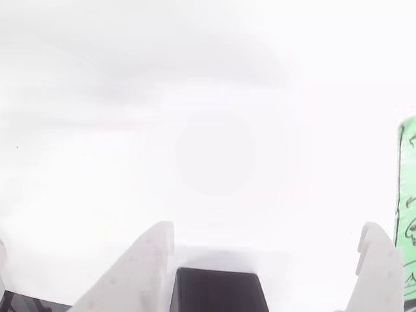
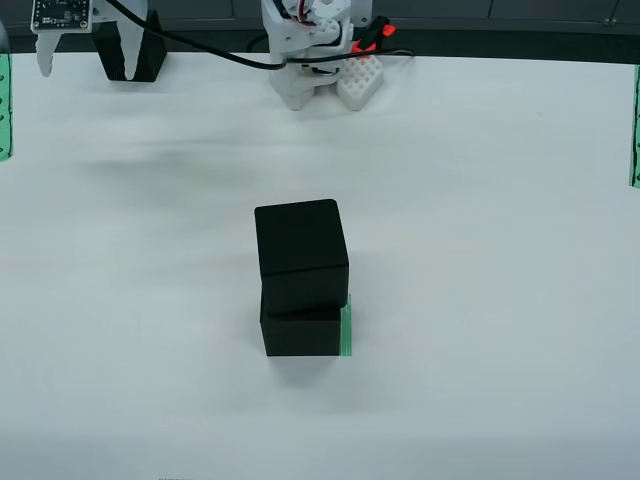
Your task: Stack 3 Blocks on the chosen place.
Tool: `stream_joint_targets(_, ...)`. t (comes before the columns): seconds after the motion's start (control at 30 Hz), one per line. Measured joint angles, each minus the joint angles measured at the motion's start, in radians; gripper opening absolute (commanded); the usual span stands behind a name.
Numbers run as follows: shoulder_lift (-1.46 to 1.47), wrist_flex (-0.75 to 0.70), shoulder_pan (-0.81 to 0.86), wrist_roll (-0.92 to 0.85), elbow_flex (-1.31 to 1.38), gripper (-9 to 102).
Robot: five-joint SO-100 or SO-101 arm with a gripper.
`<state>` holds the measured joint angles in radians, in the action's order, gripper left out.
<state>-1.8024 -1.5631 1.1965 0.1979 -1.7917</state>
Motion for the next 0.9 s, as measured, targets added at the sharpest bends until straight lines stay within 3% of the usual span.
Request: stream_joint_targets(0.9, -0.064, 0.009, 0.313, 0.003, -0.011, 35)
